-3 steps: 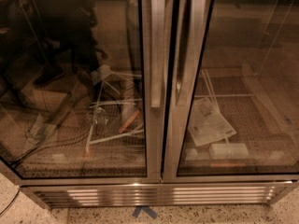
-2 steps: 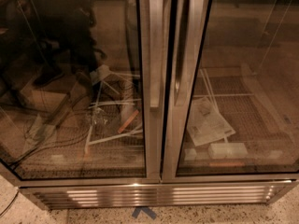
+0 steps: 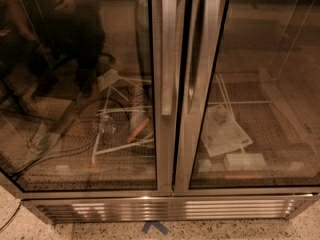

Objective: Open top drawer

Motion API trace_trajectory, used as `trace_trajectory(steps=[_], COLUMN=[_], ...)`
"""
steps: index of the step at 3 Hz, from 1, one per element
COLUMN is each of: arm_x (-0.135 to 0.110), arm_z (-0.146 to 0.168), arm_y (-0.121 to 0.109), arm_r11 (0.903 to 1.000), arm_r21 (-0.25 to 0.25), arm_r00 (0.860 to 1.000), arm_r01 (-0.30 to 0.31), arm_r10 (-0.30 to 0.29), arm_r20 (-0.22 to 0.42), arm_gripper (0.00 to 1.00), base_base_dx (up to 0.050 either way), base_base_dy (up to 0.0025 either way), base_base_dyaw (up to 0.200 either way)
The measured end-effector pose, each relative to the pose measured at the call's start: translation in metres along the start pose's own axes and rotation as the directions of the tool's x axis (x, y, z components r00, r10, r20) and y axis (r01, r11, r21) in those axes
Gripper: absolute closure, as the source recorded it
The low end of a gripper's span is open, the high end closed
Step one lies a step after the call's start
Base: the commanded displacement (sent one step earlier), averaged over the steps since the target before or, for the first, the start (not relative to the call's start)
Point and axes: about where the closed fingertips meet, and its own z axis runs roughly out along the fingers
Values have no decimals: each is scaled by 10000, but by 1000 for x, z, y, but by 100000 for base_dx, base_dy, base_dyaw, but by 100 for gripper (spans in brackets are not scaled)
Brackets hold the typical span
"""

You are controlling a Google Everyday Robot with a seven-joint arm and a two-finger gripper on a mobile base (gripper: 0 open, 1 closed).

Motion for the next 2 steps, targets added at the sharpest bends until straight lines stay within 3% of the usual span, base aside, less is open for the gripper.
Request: trace_trajectory(steps=[1,2], arm_x=[0,11], arm_z=[-18,-41], arm_y=[1,-5], arm_r11=[9940,9678], arm_r21=[-792,-1974], arm_r00=[9960,9744], arm_r01=[-759,-1563], arm_r10=[719,1184], arm_r20=[-530,-1912], arm_gripper=[0,0], base_base_dx=[0,0], base_base_dy=[0,0], base_base_dyaw=[0,0])
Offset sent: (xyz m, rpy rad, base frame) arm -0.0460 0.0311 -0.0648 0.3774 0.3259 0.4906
